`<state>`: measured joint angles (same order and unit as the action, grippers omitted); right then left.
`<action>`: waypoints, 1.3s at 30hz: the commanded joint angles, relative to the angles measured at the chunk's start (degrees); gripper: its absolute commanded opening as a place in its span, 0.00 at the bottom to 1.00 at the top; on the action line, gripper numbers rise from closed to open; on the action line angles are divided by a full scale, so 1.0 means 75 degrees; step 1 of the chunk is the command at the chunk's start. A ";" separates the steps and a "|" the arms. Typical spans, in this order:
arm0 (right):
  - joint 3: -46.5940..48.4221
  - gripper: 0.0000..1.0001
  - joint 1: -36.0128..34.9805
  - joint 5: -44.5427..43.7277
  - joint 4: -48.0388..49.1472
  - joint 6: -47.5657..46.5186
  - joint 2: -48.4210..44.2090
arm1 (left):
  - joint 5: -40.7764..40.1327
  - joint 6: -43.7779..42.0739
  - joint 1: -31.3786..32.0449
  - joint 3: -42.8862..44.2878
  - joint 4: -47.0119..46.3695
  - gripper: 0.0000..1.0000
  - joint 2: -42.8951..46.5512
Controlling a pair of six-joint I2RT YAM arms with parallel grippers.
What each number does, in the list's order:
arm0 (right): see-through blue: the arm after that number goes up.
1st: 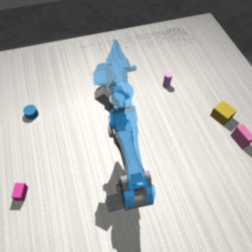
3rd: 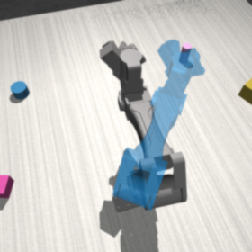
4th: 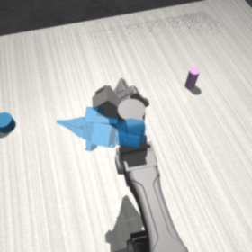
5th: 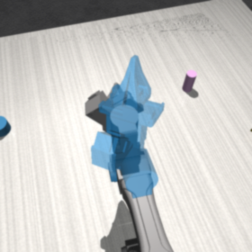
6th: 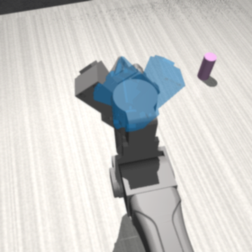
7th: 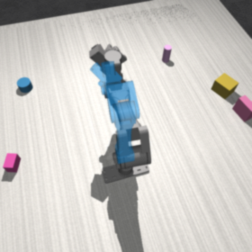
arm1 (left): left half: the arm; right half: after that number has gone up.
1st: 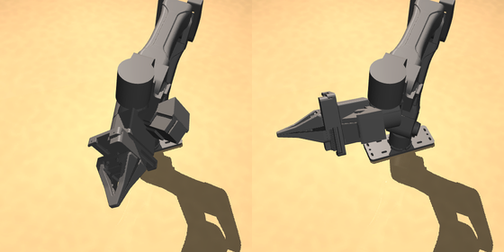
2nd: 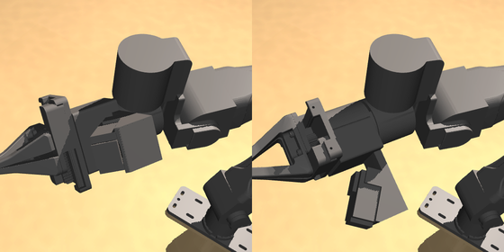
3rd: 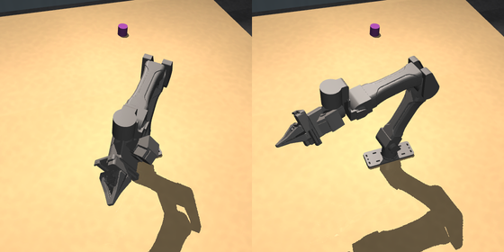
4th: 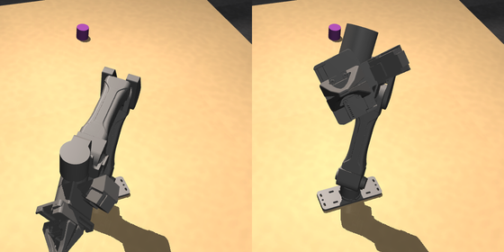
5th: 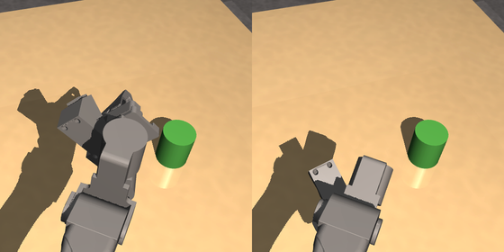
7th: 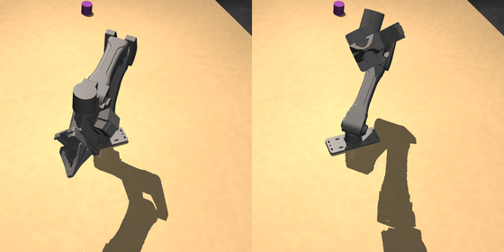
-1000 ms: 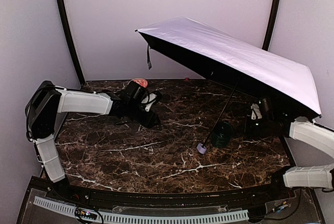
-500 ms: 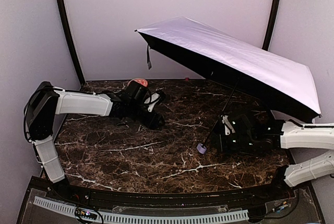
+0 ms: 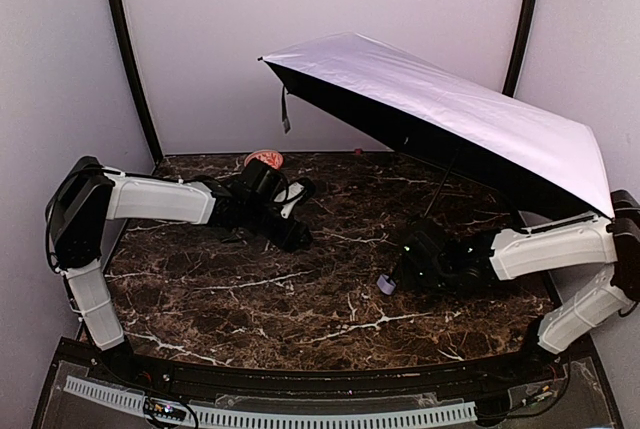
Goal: Put away the umbrella
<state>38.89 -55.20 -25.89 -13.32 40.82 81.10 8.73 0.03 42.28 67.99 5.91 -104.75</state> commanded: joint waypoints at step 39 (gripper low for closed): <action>-0.1517 0.14 0.3121 -0.0296 0.1052 -0.0585 -0.2547 | 0.2602 0.1225 0.2114 0.1962 -0.3330 0.84 -0.2492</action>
<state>28.88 -31.70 -30.46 -7.09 38.33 63.68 27.31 7.57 57.47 78.98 -12.91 -120.75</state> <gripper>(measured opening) 0.127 0.853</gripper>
